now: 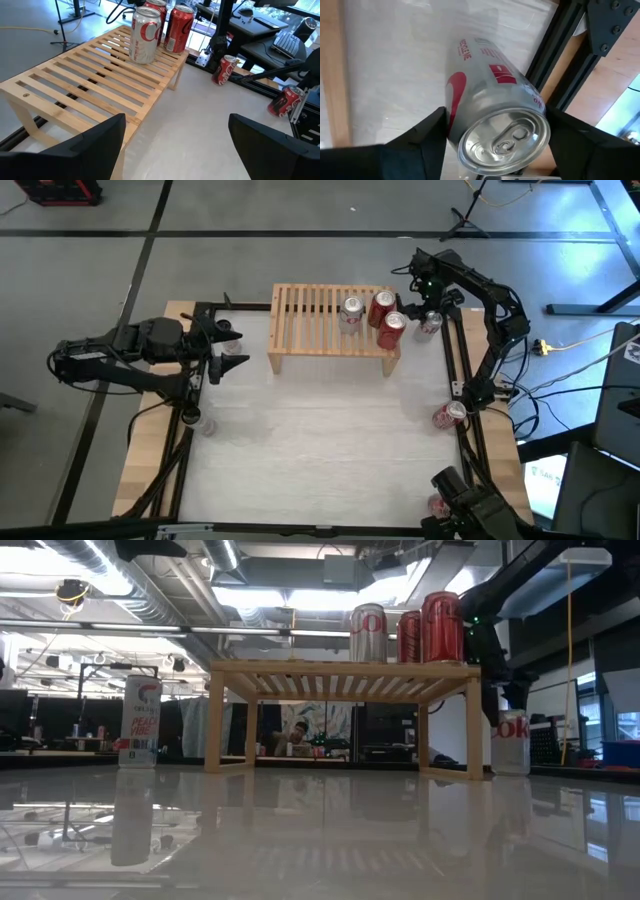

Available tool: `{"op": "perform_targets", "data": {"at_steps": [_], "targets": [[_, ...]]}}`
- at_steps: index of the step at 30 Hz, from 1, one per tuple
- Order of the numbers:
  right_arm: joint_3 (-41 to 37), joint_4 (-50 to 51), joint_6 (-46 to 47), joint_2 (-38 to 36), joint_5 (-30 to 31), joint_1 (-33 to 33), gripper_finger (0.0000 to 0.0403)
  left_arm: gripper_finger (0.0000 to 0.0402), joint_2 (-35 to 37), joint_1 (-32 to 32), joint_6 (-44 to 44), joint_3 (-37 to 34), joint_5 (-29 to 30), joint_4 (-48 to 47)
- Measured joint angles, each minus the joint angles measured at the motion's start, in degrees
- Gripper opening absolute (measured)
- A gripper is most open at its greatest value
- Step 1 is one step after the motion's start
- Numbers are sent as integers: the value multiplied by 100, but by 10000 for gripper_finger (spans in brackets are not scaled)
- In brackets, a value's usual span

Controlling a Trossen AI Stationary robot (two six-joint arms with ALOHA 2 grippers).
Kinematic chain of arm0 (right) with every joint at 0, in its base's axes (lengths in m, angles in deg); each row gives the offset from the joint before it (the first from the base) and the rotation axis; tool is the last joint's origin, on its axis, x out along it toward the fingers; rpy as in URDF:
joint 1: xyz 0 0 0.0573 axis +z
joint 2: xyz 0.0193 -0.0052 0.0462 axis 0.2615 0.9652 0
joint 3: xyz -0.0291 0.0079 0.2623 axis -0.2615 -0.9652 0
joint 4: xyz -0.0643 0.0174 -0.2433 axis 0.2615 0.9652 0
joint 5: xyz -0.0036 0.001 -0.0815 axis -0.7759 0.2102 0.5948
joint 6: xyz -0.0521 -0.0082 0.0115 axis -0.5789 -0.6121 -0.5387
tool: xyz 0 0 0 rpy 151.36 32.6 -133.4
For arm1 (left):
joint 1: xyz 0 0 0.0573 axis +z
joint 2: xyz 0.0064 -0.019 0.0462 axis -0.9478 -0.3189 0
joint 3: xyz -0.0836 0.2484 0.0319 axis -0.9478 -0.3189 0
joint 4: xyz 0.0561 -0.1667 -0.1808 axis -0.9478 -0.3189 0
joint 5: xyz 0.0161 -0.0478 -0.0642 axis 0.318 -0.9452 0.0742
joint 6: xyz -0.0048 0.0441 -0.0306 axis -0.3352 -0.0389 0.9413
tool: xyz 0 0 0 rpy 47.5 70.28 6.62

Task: Place canned beverage on shelf
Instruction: Put the silver soda can on the shelf aligned with the other silver soda can

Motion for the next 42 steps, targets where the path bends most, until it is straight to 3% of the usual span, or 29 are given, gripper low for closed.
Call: {"op": "perform_targets", "data": {"at_steps": [7,20,32,42], "targets": [[0,154,117,-531,-222,14,261,348,-2,0,-42,-2,-1,0],[11,782,571,-1441,40,687,261,348,-1,1,-50,-1,-3,0],[17,1097,1685,-2231,-51,1816,262,348,0,0,-54,-2,-68,0],[17,1083,2644,-2416,-311,3001,261,348,52,-2,-50,-2,-293,-2]]}}
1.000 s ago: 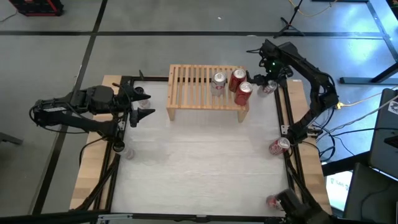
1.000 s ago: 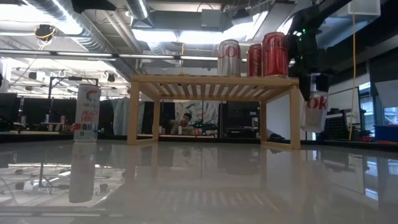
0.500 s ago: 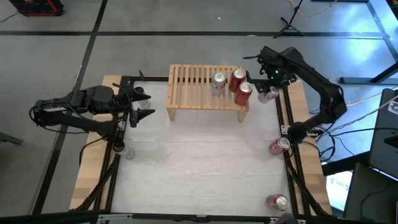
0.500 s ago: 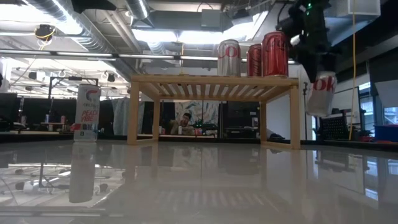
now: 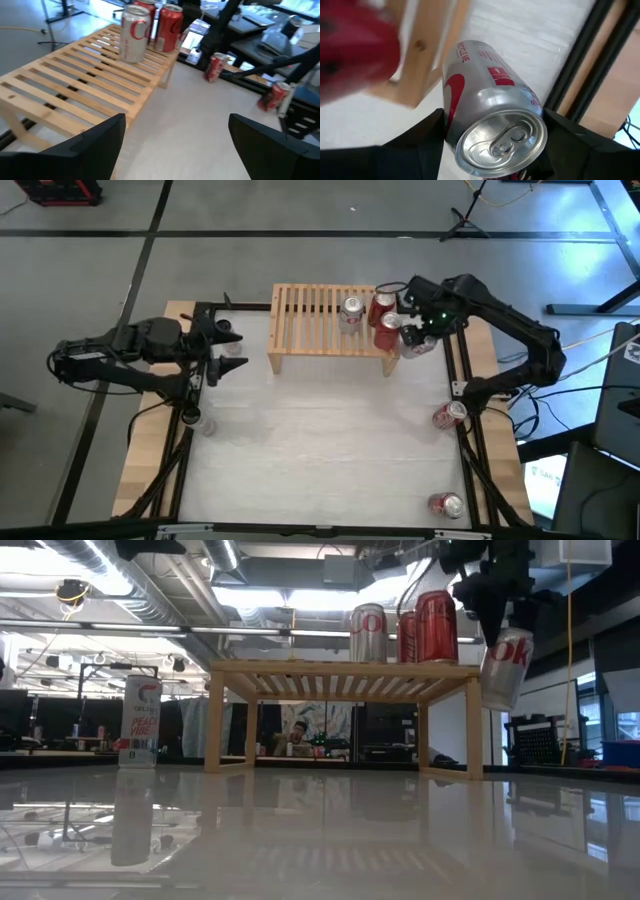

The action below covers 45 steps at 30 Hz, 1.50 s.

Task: Place canned beverage on shelf
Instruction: Put the silver soda can on the shelf aligned with the other silver soda can

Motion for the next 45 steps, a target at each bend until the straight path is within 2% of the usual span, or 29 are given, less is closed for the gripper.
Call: {"op": "perform_targets", "data": {"at_steps": [11,19,31,41,45], "targets": [[0,45,823,-1,102,963,261,348,146,-9,9,2,-177,-21],[0,0,1349,-2,-83,1788,262,348,265,-9,7,2,-330,-138],[4,-44,1899,-4,-307,2394,260,348,292,-9,4,2,-468,-138],[7,-70,2715,-4,-509,3699,260,348,294,-9,4,2,-541,-136],[7,-743,2923,24,-401,4231,260,348,291,-9,4,2,-831,-136]]}}
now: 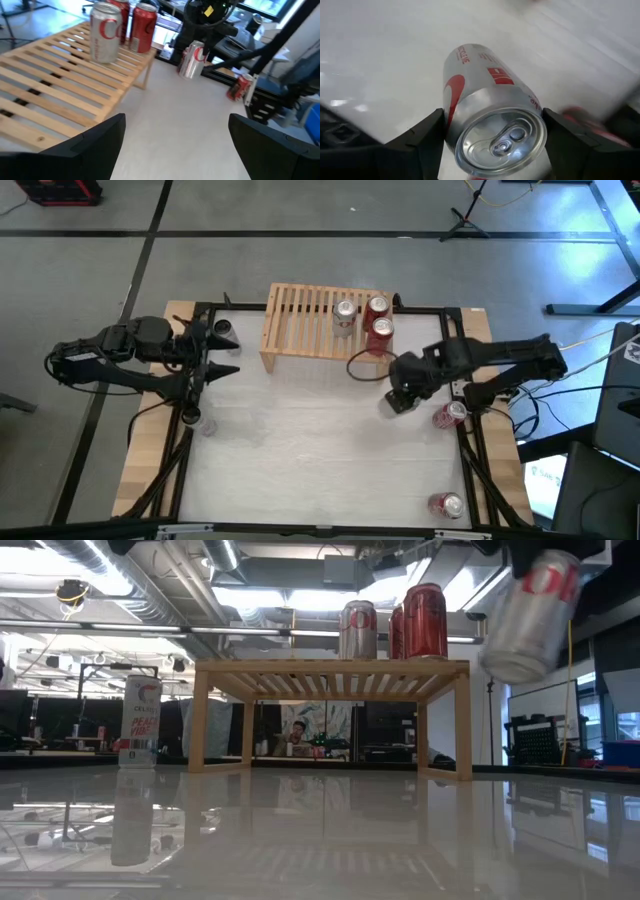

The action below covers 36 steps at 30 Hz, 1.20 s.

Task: Place canned beverage on shelf
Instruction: Put the silver soda can on the shelf aligned with the other silver soda can

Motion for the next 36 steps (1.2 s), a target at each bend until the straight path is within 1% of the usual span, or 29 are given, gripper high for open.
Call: {"op": "perform_targets", "data": {"at_steps": [6,11,16,18,21,23,30,33,36], "targets": [[0,-1155,92,312,311,363,260,348,2,-212,10,0,-133,-1],[0,-2286,-219,733,314,378,260,348,2,-601,53,-10,-133,-24],[0,-3395,-622,1148,307,378,260,348,0,-970,237,-167,-99,-43],[127,-3637,-786,1333,313,378,260,348,0,-1082,313,-222,-81,-45],[601,-3579,-1038,1697,351,378,260,348,0,-1224,328,-272,44,-45],[998,-3334,-1152,1968,343,377,260,348,0,-1297,329,-275,118,-44],[2443,-1585,-1126,2998,165,317,260,348,0,-1392,356,-275,217,-42],[2769,-903,-1030,3396,125,252,260,348,-1,-1392,358,-275,219,-42],[2796,-564,-1025,3682,-13,197,260,348,-7,-1392,361,-275,217,-42]]}}
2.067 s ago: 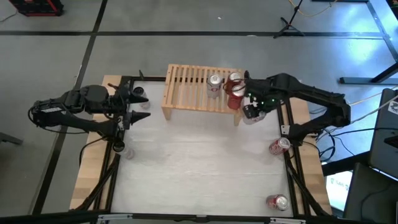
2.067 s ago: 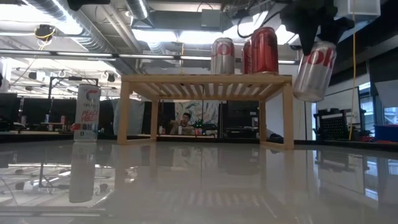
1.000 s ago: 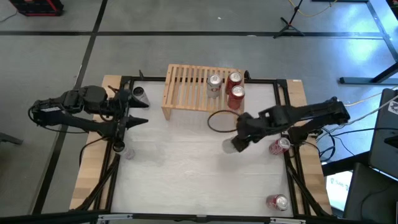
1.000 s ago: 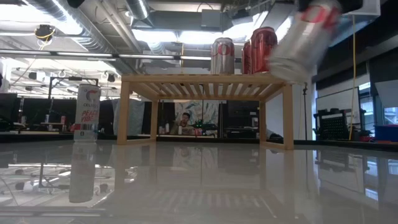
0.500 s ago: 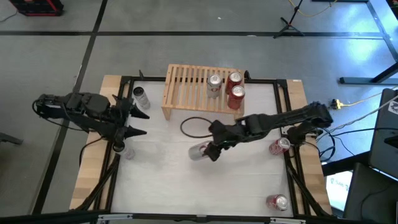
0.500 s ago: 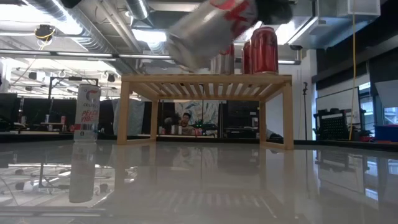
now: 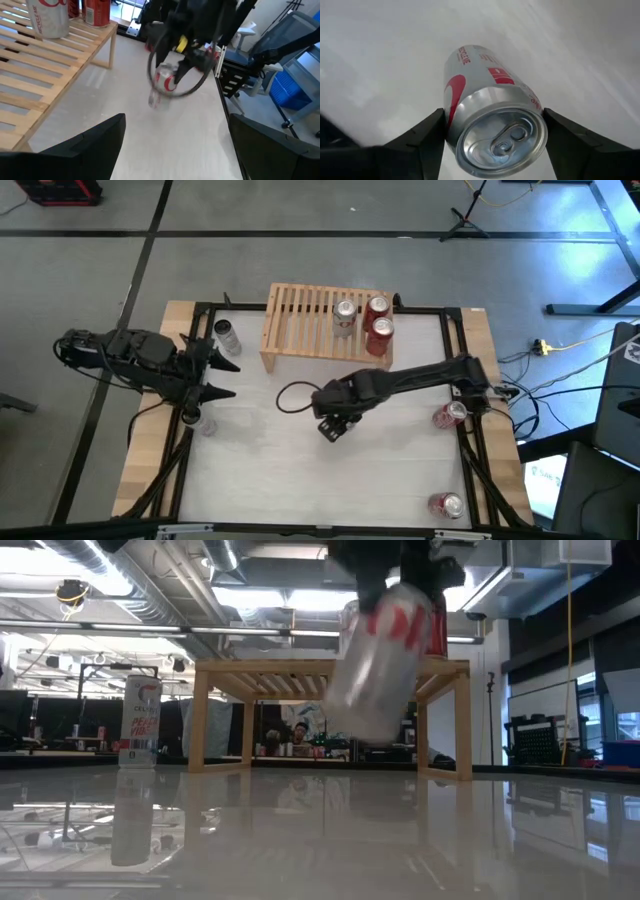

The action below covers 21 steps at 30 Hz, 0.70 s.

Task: Place canned beverage on shelf
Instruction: Put the silver soda can on the shelf aligned with the other silver soda can

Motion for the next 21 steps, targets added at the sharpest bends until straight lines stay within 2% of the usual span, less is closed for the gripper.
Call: {"op": "perform_targets", "data": {"at_steps": [13,21], "targets": [[15,25,-4,536,-250,-9,262,348,1,0,9,-2,22,68],[12,-221,-3,545,-286,-5,314,348,0,0,2,-2,22,70]]}}
